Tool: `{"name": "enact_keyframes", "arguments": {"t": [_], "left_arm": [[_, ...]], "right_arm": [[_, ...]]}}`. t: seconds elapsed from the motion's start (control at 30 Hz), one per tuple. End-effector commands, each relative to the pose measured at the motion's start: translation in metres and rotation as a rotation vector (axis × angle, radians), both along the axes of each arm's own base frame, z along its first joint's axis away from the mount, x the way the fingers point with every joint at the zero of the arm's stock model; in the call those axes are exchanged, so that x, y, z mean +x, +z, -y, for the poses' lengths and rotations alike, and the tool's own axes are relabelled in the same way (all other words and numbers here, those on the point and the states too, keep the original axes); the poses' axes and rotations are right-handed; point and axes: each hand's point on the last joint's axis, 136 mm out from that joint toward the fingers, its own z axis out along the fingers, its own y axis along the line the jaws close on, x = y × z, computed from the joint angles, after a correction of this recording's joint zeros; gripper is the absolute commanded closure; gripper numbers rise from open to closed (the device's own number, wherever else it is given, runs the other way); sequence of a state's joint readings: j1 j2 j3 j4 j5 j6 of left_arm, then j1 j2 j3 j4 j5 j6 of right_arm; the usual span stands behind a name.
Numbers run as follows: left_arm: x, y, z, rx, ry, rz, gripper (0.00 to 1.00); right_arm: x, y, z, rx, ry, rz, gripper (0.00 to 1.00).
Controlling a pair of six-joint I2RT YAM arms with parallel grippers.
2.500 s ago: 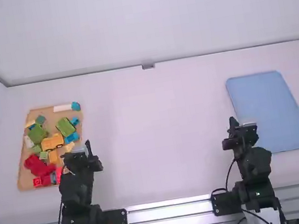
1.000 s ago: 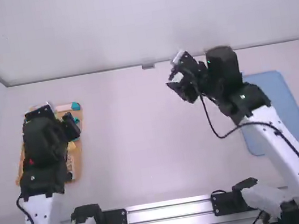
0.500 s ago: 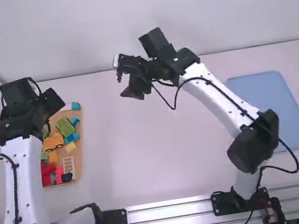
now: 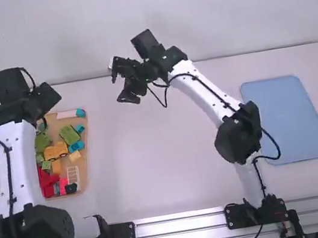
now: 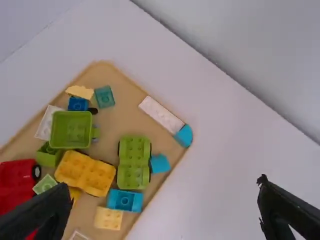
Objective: Assemble lego blocks to make yellow taxi
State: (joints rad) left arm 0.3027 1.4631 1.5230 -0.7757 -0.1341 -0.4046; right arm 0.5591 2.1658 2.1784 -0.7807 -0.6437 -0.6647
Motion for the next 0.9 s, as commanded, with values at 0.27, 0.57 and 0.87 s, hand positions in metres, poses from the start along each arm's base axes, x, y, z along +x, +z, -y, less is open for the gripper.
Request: {"name": "enact_keyframes", "arguments": {"t": [0.27, 0.57, 0.87], "left_arm": [[-0.013, -0.007, -0.003, -0.009, 0.011, -0.083, 0.01], [-0.024, -0.021, 0.001, -0.031, 0.013, -0.143, 0.01], [-0.026, -0.047, 0.001, -0.046, 0.018, -0.176, 0.01]], "right_arm": [[-0.072, 0.053, 0.042, 0.414, 0.506, 0.006, 0.02], [0.003, 0.029, 0.012, 0.174, 0.110, -0.008, 0.02], [0.001, 0.008, 0.009, 0.180, 0.068, -0.048, 0.02]]}}
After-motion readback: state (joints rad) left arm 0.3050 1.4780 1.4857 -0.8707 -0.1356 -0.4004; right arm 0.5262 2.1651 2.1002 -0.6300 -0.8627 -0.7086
